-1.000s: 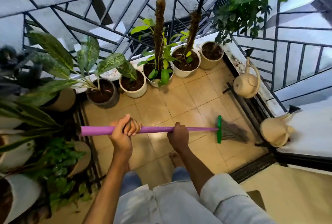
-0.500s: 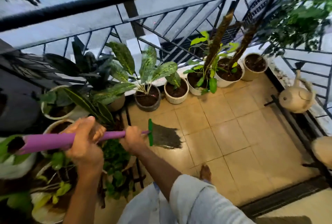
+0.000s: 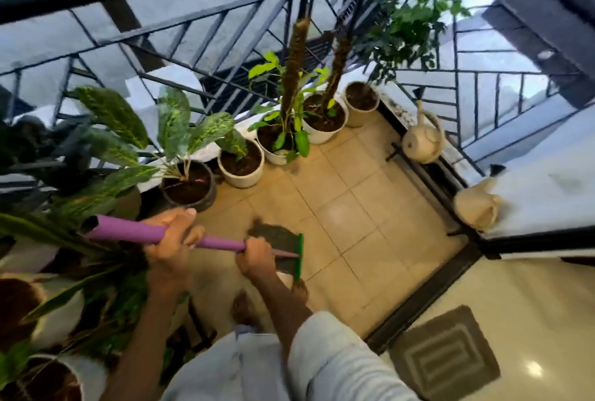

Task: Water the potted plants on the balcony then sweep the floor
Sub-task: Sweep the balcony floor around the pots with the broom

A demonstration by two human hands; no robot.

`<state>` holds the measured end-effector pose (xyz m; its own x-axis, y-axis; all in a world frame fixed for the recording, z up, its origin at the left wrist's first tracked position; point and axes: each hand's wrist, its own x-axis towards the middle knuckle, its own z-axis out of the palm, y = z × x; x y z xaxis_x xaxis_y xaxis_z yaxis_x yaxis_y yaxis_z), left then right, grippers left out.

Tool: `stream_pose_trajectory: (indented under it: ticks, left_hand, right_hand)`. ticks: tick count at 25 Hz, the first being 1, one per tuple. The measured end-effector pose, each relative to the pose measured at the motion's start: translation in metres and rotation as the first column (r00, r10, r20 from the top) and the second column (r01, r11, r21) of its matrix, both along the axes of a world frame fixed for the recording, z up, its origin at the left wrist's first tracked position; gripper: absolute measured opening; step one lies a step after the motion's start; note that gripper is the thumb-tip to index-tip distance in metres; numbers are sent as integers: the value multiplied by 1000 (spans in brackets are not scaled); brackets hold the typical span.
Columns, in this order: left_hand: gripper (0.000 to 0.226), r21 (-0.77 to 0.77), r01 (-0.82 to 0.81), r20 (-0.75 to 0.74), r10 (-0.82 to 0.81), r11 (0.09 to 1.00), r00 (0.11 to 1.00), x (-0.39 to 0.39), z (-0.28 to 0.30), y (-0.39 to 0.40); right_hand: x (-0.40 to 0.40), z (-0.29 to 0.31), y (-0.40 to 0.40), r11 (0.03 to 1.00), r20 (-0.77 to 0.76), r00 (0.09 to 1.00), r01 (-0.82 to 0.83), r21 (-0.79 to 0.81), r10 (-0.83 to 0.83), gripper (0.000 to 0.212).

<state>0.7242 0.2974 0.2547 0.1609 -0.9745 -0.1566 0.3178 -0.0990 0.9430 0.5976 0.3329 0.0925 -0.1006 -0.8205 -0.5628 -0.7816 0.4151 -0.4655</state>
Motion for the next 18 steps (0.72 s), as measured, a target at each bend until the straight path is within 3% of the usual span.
stream_pose_trajectory:
  ticks: [2,3,4,6,8,12,15,18]
  left_hand:
    - [41,25,256,40,-257,966,965,-18,-17,-12]
    - [41,50,367,46,-369,929,928,-34,-25,-16]
    - [38,91,435,9,-438,896,899,-54,-33,-15]
    - [37,186,504,-35,-507,844,861,-103,-51,-6]
    - [38,217,600,12,-616,770,787,-143,-67,16]
    - [36,248,739,40,-768,627,639,-193,-83,51]
    - [46,196,687,71,-708,700,702,-206,-67,25]
    - [48,126,556,97,-568,821,817,-180,-34,-11]
  right_hand:
    - [-42,-10,24,970,-58,980,176,-167,-188,21]
    - [-66,-23,34,938,27,948,319,-138,-318,16]
    - [-89,-44,48,884,10,903,422,-201,-429,12]
    - [-125,-62,73,888,-90,886,443,-125,-454,13]
    - [-172,-63,98,870,-132,860,491,-54,-493,21]
    - [-235,-63,148,815,-190,796,577,-46,-574,20]
    - [-237,-68,129,813,-124,804,575,-91,-582,20]
    - [-204,-66,84,906,-93,904,405,-120,-417,27]
